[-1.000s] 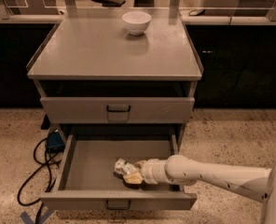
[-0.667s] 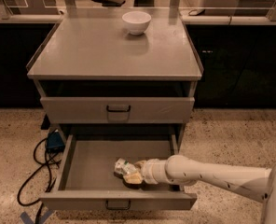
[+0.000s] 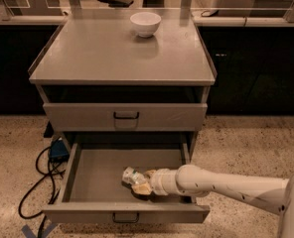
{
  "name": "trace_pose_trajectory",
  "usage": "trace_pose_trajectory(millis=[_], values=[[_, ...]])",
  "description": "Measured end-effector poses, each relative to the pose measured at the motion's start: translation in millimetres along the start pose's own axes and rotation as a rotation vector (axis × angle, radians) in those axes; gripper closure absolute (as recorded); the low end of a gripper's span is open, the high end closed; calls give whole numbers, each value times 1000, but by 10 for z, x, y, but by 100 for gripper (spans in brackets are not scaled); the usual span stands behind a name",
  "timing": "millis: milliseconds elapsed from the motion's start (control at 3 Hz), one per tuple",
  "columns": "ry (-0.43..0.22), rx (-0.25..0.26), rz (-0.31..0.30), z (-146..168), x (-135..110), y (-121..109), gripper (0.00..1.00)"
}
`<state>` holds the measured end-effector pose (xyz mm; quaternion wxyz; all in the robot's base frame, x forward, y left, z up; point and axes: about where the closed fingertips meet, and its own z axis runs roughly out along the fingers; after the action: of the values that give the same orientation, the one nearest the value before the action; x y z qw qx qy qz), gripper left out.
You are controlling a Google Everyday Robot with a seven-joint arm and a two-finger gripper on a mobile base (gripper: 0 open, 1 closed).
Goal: Place 7up can into middle drawer
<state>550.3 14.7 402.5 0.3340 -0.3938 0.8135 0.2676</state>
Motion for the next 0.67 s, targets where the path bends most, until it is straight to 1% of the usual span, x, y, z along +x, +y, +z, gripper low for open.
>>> trace_pose_trajectory(millis=[333, 667], values=[[0, 0, 0, 0, 0, 0, 11], [0, 0, 0, 1, 0, 1, 0]])
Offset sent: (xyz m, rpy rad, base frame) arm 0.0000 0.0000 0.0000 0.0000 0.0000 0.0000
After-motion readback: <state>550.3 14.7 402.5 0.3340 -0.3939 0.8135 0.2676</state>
